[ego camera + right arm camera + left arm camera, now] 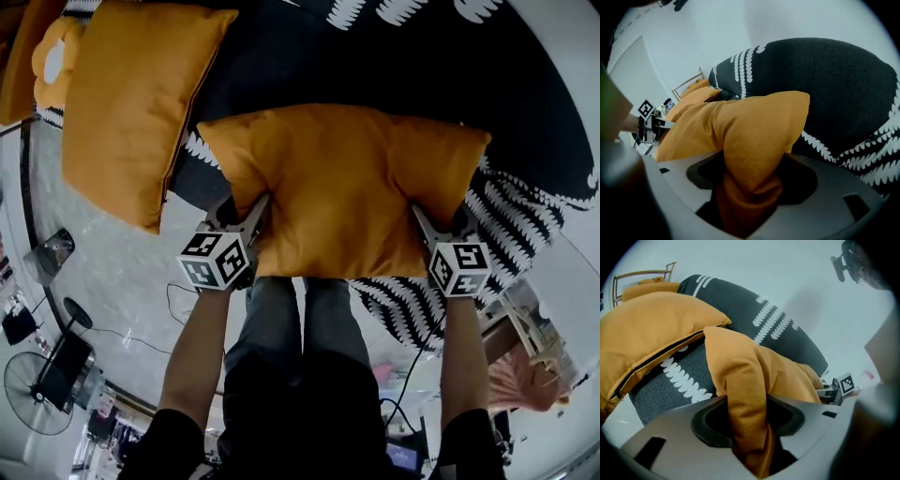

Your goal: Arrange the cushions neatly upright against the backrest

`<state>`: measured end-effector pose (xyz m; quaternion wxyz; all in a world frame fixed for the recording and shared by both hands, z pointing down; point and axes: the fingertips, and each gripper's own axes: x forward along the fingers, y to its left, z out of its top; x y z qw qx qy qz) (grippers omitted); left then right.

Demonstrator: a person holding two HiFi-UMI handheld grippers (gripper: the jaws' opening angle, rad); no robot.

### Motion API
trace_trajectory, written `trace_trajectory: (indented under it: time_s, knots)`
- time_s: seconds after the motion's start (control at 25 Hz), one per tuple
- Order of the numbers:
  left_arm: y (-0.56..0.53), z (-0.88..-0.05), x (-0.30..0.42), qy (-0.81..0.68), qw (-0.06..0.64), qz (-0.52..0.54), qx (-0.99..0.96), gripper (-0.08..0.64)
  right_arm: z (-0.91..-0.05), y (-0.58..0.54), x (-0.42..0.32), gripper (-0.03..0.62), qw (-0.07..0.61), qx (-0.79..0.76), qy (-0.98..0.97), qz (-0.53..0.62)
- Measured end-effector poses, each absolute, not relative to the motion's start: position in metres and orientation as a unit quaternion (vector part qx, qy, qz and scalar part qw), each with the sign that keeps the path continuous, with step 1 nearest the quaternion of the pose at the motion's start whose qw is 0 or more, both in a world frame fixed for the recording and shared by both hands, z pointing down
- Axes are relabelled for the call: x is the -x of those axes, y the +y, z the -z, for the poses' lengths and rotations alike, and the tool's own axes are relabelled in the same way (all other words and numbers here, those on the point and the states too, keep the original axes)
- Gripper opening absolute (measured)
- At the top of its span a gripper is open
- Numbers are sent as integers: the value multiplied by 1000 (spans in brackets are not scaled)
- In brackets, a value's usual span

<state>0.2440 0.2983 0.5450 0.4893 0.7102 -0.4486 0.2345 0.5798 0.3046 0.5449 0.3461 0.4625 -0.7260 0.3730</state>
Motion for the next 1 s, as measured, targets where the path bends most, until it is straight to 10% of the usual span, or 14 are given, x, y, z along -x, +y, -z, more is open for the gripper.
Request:
trace_trajectory:
  time_s: [1.0]
  knots:
    - [113, -374, -395, -317, 213, -153, -911, 216, -392, 272, -683, 341, 71, -713, -641, -277]
